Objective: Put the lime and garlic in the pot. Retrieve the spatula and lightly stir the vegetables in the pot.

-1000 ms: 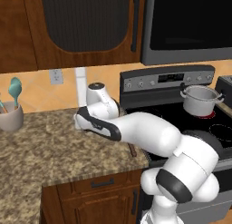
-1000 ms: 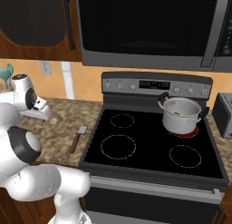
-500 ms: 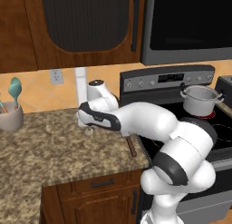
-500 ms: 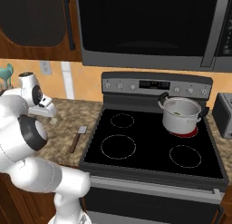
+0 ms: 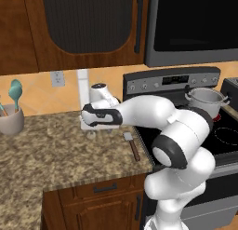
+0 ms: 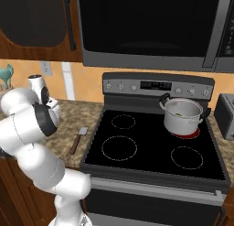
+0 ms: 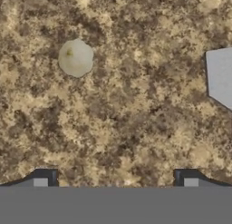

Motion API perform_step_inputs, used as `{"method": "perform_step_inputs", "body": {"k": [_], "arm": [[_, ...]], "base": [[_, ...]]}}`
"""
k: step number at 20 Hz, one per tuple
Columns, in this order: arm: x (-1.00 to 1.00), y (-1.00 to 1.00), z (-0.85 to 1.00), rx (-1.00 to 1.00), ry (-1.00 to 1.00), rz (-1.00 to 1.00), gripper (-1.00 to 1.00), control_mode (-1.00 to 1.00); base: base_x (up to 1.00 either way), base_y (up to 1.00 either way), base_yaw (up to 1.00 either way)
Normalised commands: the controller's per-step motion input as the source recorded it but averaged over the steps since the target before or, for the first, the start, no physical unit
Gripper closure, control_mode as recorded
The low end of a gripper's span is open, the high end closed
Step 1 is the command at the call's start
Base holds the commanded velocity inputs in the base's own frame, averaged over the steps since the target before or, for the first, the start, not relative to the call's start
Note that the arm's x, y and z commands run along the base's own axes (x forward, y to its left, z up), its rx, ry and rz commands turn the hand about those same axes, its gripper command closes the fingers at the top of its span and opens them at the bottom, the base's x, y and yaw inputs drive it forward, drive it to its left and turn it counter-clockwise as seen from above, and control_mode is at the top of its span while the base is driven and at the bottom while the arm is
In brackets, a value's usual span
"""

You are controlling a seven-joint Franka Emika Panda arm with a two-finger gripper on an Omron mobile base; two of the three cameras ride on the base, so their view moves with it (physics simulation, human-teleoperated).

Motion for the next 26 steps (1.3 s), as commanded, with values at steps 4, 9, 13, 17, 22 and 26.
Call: {"method": "perform_step_inputs", "body": {"k": [4, 9, 13, 17, 22, 26], "arm": [[0.39, 0.10, -0.31, 0.00, 0.04, -0.01, -1.00, -1.00], [0.33, 0.16, -0.26, 0.00, 0.01, -0.02, -1.00, -1.00], [0.32, 0.11, -0.21, 0.00, 0.01, -0.02, -1.00, -1.00], [0.26, 0.08, -0.23, 0.00, 0.00, -0.02, -1.00, -1.00], [0.19, 0.01, -0.22, 0.00, 0.00, -0.01, -1.00, -1.00], [0.19, 0.02, -0.23, 0.00, 0.00, -0.01, -1.00, -1.00]], "base": [[0.00, 0.00, 0.00], [0.00, 0.00, 0.00], [0.00, 0.00, 0.00], [0.00, 0.00, 0.00], [0.00, 0.00, 0.00], [0.00, 0.00, 0.00]]}}
